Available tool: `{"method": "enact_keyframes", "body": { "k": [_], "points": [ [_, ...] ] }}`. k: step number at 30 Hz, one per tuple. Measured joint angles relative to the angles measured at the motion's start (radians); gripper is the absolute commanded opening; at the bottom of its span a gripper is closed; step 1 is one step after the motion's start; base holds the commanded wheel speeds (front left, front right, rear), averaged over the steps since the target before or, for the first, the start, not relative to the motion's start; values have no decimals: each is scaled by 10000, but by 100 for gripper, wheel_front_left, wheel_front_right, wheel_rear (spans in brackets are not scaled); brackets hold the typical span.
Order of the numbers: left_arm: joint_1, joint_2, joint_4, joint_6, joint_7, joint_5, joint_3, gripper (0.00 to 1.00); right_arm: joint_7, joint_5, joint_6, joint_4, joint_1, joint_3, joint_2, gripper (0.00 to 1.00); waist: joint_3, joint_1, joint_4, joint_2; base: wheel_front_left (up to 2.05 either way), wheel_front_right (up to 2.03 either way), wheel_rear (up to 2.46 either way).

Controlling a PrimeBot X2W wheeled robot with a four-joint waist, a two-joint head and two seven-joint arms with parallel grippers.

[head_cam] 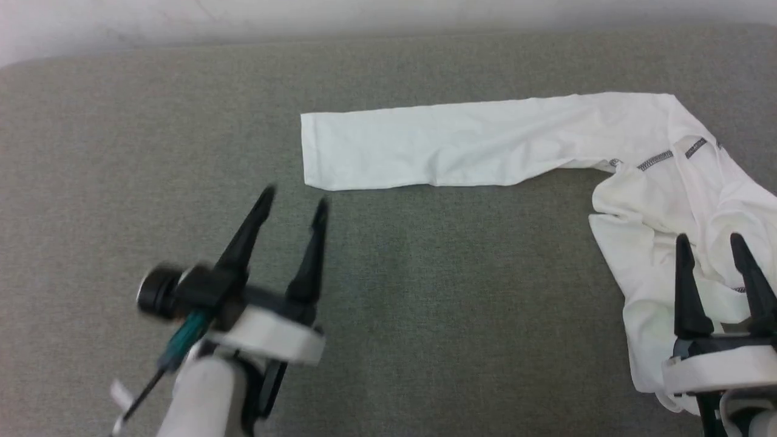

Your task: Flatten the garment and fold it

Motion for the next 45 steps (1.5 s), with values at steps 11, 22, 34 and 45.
{"method": "enact_keyframes", "body": {
  "k": [11,22,34,45],
  "points": [
    [-4700,754,2328,-163,3475,-56,-2638,100,-165,130,0,236,-537,163,2,100,944,2,-437,0,0,0,0],
    [-6523,1187,5641,-161,6573,-297,-3338,100,-259,284,0,382,-941,531,4,100,1610,1,-1262,0,0,0,0],
    [-7156,1066,6322,-159,7597,-1120,-3555,0,-194,280,0,353,-922,272,-2,100,1704,-1,-1641,0,0,0,0],
    [-5189,1313,3777,339,5559,-3193,-1490,0,31,261,0,284,-795,130,0,100,855,0,-710,0,0,0,0]
  ]
}}
